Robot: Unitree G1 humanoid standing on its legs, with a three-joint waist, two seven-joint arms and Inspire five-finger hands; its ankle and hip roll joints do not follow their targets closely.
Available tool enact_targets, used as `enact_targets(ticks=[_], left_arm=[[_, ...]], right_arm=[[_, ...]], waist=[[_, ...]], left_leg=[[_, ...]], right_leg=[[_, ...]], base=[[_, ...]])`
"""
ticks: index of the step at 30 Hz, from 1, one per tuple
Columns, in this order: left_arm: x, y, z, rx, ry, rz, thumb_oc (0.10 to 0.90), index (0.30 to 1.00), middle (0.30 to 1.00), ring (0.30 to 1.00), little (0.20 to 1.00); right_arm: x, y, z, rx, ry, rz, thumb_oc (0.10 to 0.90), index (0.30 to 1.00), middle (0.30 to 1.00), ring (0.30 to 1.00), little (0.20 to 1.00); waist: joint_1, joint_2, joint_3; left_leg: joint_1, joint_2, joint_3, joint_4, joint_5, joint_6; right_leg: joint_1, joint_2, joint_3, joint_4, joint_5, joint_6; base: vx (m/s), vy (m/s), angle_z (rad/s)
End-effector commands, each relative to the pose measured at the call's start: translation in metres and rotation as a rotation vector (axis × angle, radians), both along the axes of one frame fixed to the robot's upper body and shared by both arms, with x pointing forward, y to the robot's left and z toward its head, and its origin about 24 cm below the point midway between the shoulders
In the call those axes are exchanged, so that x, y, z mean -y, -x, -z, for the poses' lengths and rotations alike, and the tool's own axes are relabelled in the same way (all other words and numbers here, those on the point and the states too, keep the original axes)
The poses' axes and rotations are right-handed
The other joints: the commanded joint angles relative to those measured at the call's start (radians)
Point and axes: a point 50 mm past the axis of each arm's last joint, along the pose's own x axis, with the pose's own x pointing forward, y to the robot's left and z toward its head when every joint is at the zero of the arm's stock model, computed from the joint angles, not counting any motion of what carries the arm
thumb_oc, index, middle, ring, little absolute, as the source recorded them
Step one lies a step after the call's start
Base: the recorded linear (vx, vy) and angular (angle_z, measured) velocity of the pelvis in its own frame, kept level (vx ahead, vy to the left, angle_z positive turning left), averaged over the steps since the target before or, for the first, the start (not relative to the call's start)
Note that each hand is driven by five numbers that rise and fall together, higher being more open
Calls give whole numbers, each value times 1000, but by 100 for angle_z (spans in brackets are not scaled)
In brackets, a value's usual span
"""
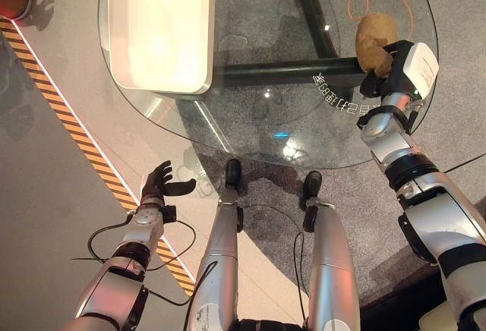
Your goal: Wipe the table with a cloth and put it in the basket.
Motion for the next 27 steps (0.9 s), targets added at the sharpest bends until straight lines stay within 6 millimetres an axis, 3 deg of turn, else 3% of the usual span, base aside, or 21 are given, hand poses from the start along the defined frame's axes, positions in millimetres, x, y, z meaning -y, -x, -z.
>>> enact_targets(ticks=[1, 7, 13, 27], left_arm=[[-9, 5, 1, 4, -12, -58, 800, 900, 900, 900, 900], [-7, 6, 3, 7, -9, -57, 800, 900, 900, 900, 900], [-1, 5, 4, 14, -4, -48, 800, 900, 900, 900, 900], [12, 5, 8, 16, 3, -31, 800, 900, 900, 900, 900]], right_arm=[[-27, -2, -22, 49, 160, -146, 100, 300, 300, 300, 200], [-62, -1, -27, 65, 199, -285, 100, 300, 300, 300, 200], [-97, 2, -19, 22, 286, -424, 100, 300, 300, 300, 200], [-145, 14, 11, -94, 433, -638, 100, 300, 300, 300, 200]], waist=[[8, 50, -22], [9, 52, -22], [11, 58, -22], [11, 68, -22]], left_leg=[[-19, -101, 99, 53, -56, 120], [-14, -106, 99, 45, -51, 119], [-8, -115, 100, 37, -44, 119], [-2, -124, 104, 33, -38, 116]], right_leg=[[5, 60, -69, -103, 71, -29], [8, 62, -68, -111, 72, -32], [10, 61, -68, -118, 74, -35], [10, 54, -67, -120, 76, -34]], base=[[0, 0, 0], [0, 0, 0], [0, 0, 0], [0, 0, 0]])
